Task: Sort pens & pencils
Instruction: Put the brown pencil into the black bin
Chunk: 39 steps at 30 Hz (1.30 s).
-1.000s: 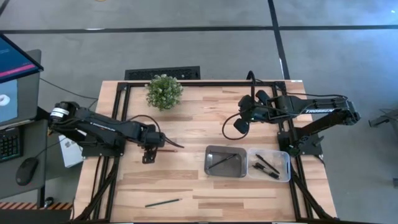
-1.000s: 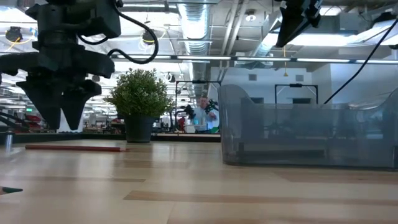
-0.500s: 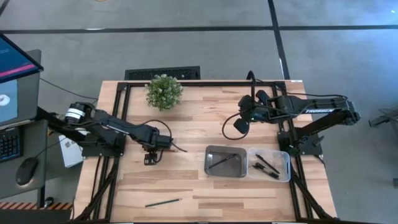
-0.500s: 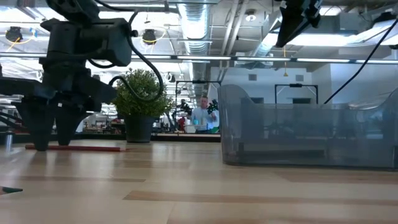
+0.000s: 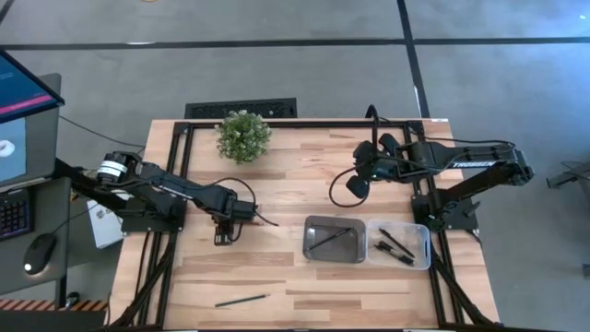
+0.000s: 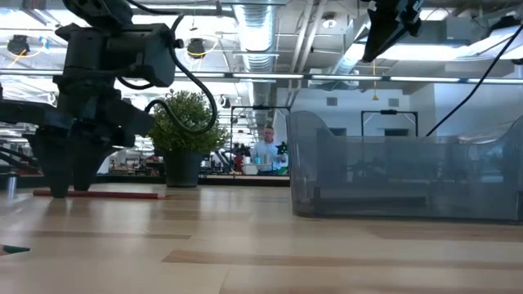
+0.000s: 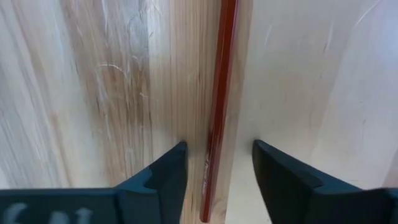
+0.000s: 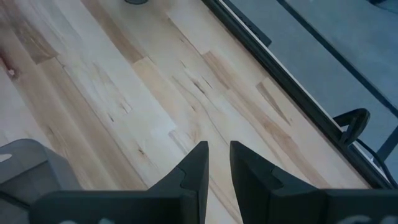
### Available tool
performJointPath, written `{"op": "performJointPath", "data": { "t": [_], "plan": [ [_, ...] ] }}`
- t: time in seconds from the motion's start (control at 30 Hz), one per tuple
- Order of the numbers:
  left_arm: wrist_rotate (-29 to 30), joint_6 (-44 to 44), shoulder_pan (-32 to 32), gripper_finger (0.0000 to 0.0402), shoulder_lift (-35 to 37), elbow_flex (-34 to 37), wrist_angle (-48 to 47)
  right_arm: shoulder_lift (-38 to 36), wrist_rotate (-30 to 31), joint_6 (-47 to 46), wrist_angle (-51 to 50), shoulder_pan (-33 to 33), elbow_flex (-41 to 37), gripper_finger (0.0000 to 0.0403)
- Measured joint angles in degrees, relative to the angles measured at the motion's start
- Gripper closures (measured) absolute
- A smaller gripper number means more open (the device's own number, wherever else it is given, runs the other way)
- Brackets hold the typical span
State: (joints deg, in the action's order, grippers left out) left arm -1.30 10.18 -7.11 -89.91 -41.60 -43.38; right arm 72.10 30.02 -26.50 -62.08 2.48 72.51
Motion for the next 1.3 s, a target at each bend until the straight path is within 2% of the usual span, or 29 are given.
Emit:
{"op": "performJointPath", "data": {
  "t": [0.23, 0.93, 1.3],
  "plan": [
    [0.9, 0.87, -0.02, 0.0287, 0.0, 0.0, 0.39, 0.0, 0.01, 0.0, 0.01, 0.0, 0.0, 0.0315],
    [2.84, -1.49, -0.07, 0.0387, 0.02, 0.04, 1.56, 0.0, -0.04, 0.0, 1.13, 0.0, 0.0, 0.0315],
    [2.97, -3.3, -0.04, 0.0391, 0.68, 0.18, 1.97, 0.0, -0.14, 0.0, 1.14, 0.04, 0.0, 0.0315]
  ]
}}
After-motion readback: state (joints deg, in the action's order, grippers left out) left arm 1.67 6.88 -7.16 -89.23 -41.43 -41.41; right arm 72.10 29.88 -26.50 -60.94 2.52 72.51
